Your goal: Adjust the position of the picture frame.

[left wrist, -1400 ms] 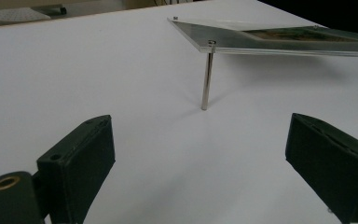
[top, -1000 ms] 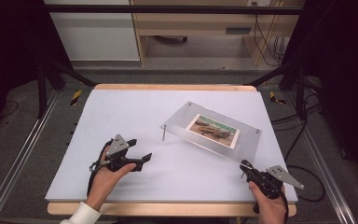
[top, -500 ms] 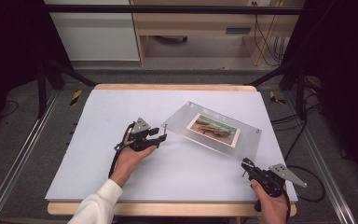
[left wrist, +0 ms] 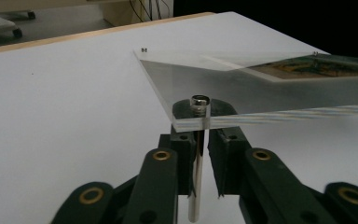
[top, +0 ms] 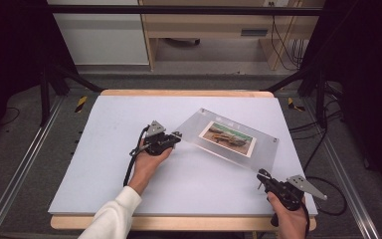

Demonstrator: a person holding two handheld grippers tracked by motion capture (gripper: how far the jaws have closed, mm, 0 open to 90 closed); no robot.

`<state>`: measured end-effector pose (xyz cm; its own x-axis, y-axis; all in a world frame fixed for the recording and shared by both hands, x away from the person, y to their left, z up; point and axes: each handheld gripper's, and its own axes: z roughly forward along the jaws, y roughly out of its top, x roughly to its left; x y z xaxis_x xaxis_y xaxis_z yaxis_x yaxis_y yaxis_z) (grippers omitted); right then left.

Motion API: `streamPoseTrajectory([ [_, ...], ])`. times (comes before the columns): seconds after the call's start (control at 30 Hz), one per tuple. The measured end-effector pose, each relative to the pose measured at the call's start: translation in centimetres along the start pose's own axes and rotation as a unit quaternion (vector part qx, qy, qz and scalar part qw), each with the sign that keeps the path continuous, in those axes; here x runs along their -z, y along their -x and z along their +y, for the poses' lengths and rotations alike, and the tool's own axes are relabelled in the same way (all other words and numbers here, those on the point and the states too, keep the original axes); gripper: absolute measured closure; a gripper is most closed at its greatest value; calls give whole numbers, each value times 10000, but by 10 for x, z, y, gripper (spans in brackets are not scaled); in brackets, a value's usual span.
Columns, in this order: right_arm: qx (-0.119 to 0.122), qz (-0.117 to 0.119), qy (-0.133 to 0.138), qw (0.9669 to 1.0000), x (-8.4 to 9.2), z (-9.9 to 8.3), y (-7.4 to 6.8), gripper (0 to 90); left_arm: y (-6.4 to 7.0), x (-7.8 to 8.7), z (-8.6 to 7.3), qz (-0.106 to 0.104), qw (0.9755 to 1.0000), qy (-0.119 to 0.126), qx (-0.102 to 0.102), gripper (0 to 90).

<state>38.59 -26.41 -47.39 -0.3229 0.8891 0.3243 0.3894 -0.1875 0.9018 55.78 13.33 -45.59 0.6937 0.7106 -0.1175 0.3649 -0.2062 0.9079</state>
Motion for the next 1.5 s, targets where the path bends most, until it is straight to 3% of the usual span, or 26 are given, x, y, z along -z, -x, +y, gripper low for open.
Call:
streamPoseTrajectory([
  [0.4, 132, -88, -37, 9999, -3, 1, -4, 790, -1, 0, 3, -12, 9999, -135, 43, 840],
  [0.7, 80, -111, -86, 9999, -5, 2, -1, 847, 1, -1, 7, 17, 9996, -294, -45, 840],
  [0.83, 67, -113, -93, 9999, -5, 2, -1, 847, 0, -4, 7, -33, 9995, -326, 30, 814],
  [0.97, 57, -109, -93, 9999, -5, 2, 0, 844, -1, -9, 6, -77, 9994, -296, 169, 803],
  [1.17, -29, -134, -121, 9998, -7, 1, 2, 781, -1, -12, 7, -60, 9994, -337, 92, 831],
  [1.5, 84, -134, -123, 9998, -12, 3, -1, 844, -2, -13, 10, -80, 9993, -357, 72, 830],
])
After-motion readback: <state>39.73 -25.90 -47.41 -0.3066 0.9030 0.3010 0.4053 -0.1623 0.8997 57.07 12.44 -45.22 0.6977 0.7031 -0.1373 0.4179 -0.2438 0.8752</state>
